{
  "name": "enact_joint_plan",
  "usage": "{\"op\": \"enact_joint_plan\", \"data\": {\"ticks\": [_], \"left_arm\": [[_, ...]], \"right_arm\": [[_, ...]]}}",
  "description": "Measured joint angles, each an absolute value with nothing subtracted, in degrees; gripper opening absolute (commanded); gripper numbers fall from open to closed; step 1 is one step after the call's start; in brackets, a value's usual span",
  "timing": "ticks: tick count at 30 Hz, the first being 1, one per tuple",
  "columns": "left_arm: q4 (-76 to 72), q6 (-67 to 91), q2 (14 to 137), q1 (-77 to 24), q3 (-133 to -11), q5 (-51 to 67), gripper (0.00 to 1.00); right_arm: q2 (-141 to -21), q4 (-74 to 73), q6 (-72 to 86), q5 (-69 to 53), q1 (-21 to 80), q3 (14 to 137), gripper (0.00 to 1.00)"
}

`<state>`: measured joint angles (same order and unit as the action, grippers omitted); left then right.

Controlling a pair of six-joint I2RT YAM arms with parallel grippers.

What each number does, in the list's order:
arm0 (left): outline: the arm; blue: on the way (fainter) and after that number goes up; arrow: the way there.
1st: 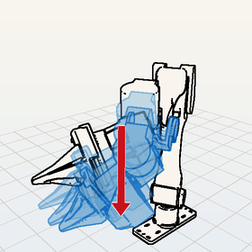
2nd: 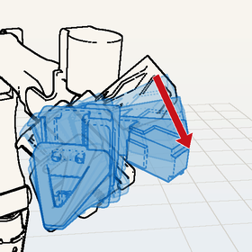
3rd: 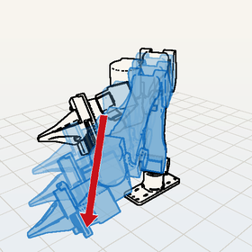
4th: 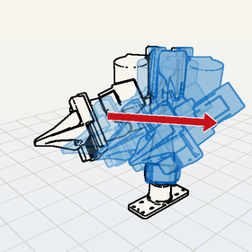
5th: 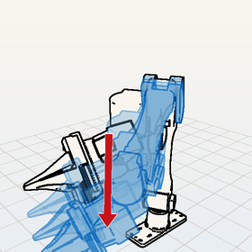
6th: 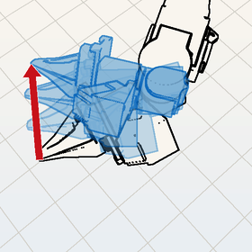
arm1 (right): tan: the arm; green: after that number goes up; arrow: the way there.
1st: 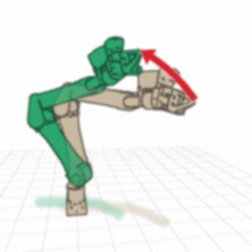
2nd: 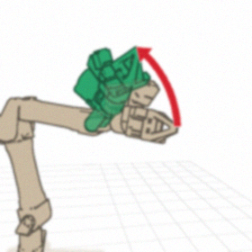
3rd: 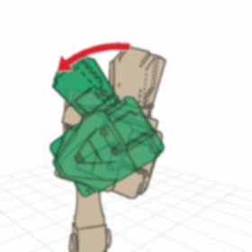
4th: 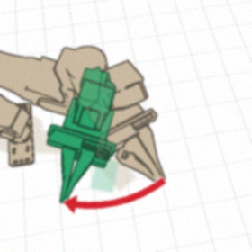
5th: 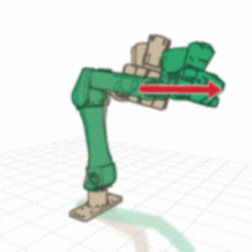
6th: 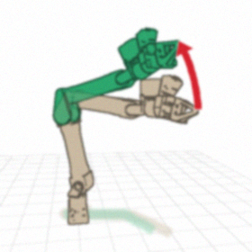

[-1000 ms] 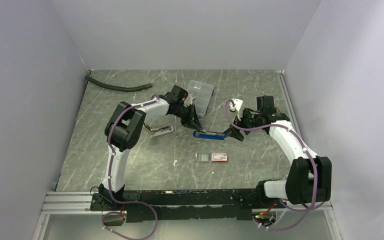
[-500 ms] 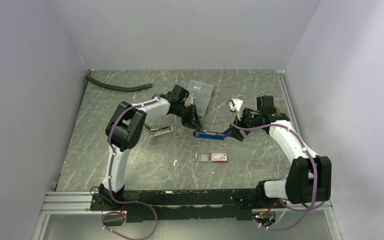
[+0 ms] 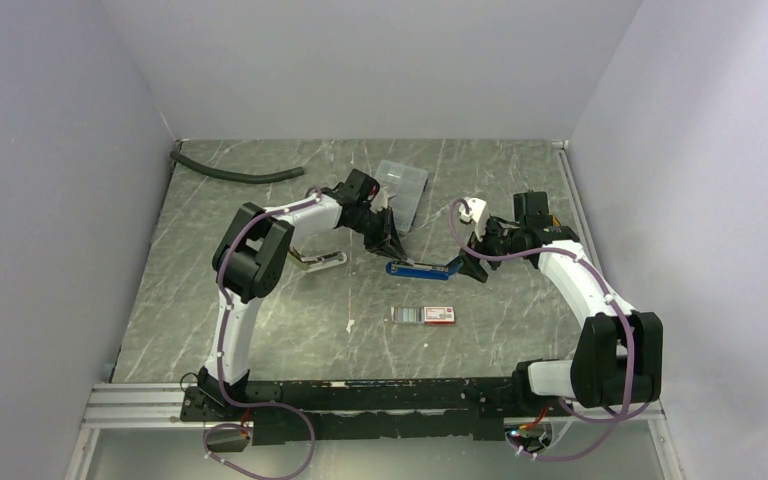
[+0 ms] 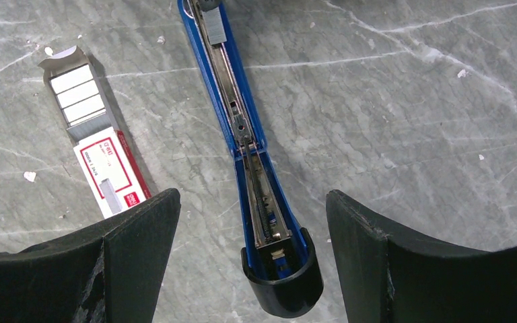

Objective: Load the staples into the stapler

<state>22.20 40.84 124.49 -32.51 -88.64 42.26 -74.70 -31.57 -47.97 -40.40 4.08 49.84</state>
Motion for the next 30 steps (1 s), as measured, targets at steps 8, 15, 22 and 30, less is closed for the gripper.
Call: {"op": "enact_joint_plan", "data": {"ticks": [8, 15, 22, 30], "left_arm": [[22.11, 40.51, 124.49, -32.51, -88.75, 42.46, 0.07], [20.86, 40.6, 124.22, -32.58, -87.9, 42.89, 0.07], [19.64, 41.12, 122.32, -32.6, -86.04, 43.68, 0.07], [19.09, 41.15, 120.57, -32.6, -85.6, 44.03, 0.06]], "right_arm": [[-75.18, -31.59, -47.97, -40.47, 3.95, 49.84, 0.83], [-75.33, -31.59, -47.97, -40.49, 3.84, 49.84, 0.83], [-75.81, -31.62, -47.97, -40.49, 3.81, 49.84, 0.83], [-76.23, -31.66, -47.97, -40.49, 3.79, 49.84, 0.83]]}}
